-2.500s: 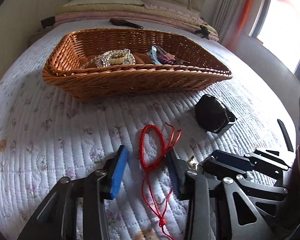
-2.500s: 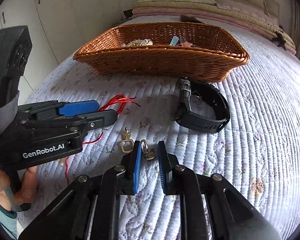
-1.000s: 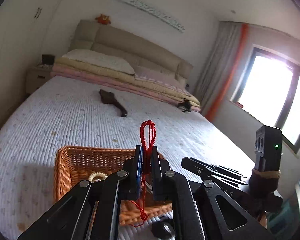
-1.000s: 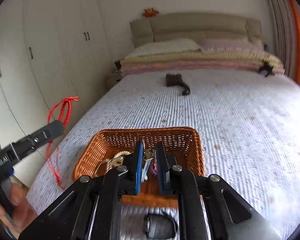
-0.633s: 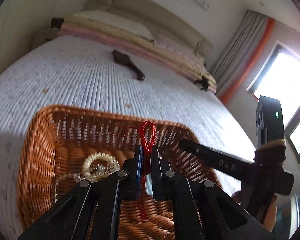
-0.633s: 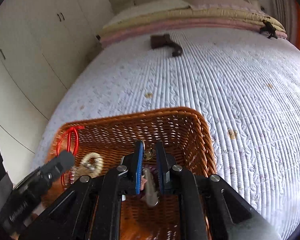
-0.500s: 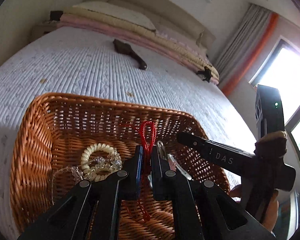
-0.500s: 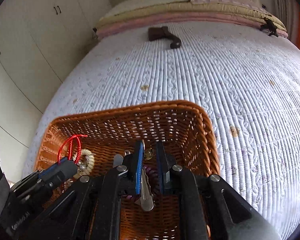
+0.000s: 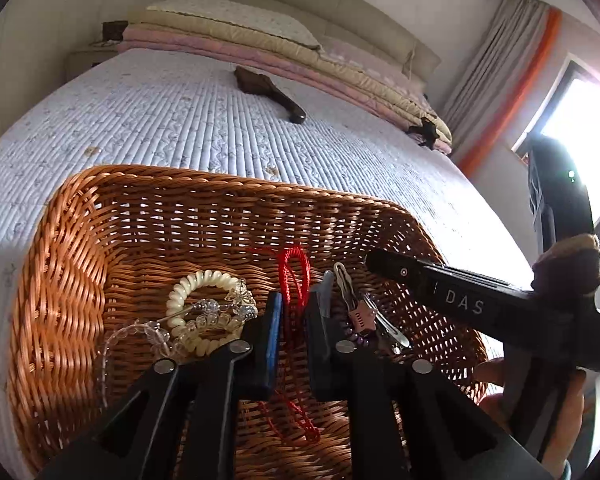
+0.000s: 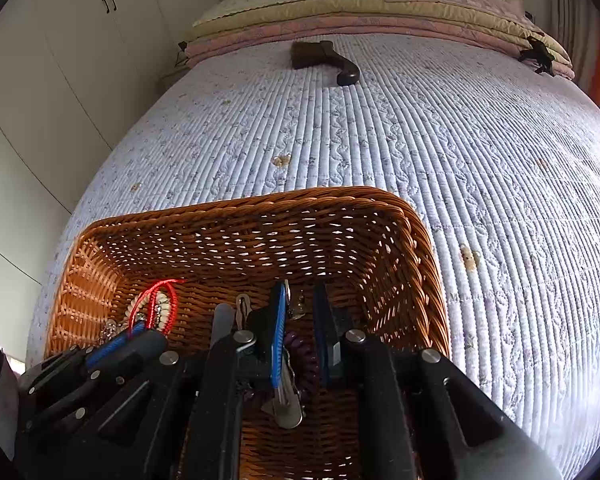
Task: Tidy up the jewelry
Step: 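Carry the red string and gold earring into the basket and open both tools, then withdraw both open tools from the basket toward the watch and earring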
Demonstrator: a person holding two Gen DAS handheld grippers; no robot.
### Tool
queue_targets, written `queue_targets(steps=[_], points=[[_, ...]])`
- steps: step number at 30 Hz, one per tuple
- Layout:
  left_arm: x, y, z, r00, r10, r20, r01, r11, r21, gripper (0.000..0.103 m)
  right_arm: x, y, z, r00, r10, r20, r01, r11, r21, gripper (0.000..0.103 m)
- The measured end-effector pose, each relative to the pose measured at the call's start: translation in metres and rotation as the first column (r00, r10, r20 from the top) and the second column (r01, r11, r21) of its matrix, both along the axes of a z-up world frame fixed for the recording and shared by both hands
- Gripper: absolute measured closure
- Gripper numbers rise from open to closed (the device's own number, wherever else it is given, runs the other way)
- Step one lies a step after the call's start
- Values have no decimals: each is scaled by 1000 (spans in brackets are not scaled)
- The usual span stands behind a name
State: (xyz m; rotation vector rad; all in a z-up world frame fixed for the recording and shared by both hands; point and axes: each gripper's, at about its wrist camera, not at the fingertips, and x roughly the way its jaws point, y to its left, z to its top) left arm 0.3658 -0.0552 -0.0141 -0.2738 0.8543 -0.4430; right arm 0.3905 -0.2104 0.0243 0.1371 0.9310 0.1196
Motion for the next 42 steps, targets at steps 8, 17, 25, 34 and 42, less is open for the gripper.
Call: queue_targets(steps=[8, 17, 25, 34, 42], points=[[-15, 19, 25, 998, 34, 52, -31, 998, -57, 57, -21, -7, 15, 998, -15, 60, 12, 999, 53, 81], [-91, 49, 88, 976, 51, 210, -28, 993, -114, 57, -122, -20, 65, 967, 17, 254, -39, 996, 80, 65], [-190, 60, 136, 939, 19, 343, 8, 997, -78, 42, -223, -25, 97, 918, 25, 396, -78, 990, 117, 63], [-272, 73, 144, 891, 22, 454, 16, 997, -80, 42, -280, -33, 85, 901, 40, 432, -93, 990, 103, 63], [-278, 69, 96, 919, 4, 395, 16, 999, -48, 42, -292, -36, 49, 893, 30, 449, -53, 998, 38, 63]])
